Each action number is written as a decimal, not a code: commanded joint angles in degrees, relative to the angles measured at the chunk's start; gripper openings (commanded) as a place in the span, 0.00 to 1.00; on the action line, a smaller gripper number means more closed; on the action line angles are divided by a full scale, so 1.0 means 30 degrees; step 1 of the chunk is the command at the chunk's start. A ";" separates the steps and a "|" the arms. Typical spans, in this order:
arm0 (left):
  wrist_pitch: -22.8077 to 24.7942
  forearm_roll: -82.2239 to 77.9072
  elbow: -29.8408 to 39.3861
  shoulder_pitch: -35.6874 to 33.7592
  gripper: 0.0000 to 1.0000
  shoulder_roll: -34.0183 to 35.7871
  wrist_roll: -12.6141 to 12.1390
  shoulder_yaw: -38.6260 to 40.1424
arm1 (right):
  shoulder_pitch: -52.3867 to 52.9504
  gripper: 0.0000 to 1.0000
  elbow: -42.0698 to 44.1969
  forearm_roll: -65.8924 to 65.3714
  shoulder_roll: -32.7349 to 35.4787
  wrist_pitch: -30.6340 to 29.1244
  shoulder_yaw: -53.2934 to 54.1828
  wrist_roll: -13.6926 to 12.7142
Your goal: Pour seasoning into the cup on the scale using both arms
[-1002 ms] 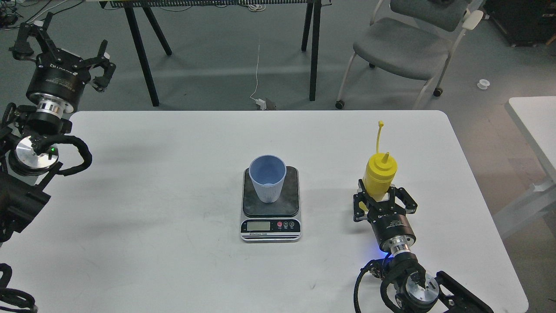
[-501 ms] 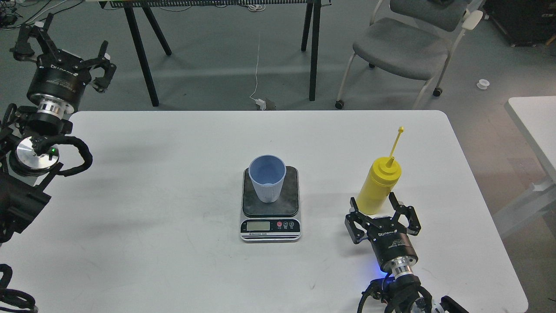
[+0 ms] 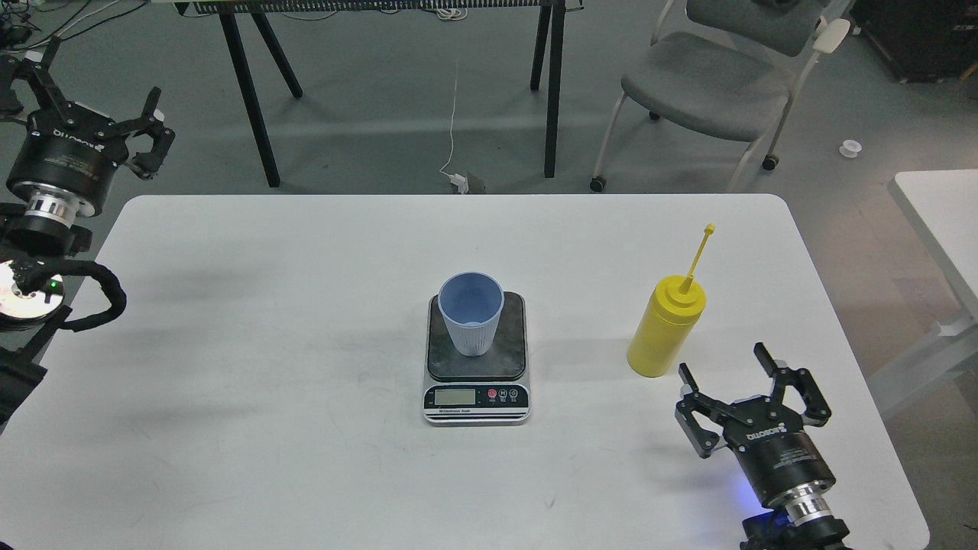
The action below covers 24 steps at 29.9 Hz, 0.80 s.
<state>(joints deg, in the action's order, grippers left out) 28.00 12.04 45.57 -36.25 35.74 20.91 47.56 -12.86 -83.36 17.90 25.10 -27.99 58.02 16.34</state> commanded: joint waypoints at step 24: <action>0.0000 0.0177 -0.2064 0.0219 0.99 -0.0751 -0.0114 -0.0033 | 1.7465 1.00 1.6559 -0.2069 0.2038 -0.0002 0.1431 -0.4334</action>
<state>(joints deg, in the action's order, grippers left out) 28.00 12.48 40.12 -35.64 33.82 20.60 47.46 34.66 -40.72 11.73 34.58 -28.00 62.35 4.42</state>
